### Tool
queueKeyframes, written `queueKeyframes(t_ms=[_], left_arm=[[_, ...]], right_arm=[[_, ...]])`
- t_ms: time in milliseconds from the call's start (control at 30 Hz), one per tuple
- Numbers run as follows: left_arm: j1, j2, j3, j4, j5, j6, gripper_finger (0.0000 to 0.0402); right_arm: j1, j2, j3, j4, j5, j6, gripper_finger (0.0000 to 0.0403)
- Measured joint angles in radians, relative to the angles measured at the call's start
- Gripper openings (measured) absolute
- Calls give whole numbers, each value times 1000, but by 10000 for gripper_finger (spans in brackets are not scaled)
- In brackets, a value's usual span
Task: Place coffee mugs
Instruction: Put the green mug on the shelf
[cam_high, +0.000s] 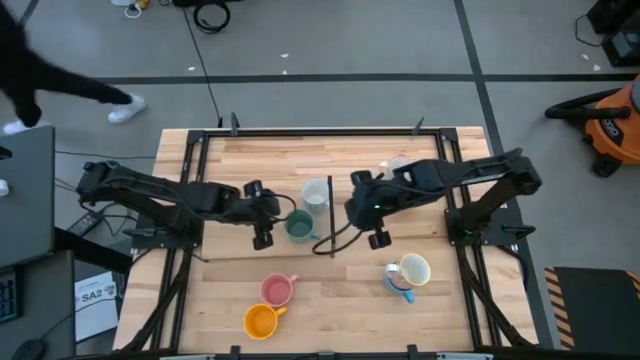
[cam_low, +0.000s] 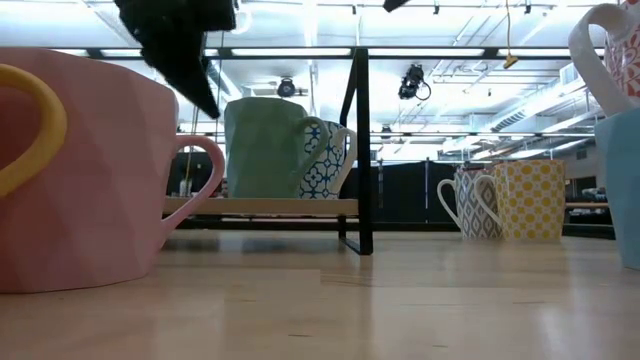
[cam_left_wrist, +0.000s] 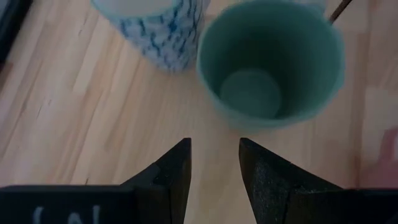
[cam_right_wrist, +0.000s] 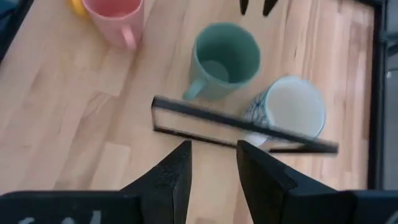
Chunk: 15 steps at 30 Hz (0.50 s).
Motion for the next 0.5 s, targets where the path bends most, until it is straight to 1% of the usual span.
queueKeyframes(t_ms=[67,133,267,433,500], left_arm=[[0,35,1,38,-2,0,141],[0,63,0,37,-2,1,141],[0,121,0,72,-3,0,141],[0,180,0,184,-4,1,141],[0,194,1,218,-3,3,141]], right_arm=[[0,-51,-71,49,0,26,132],[0,-97,-128,85,0,45,132],[0,-174,-222,165,1,63,132],[-3,-239,-296,254,1,72,132],[-5,-247,-310,253,1,72,132]])
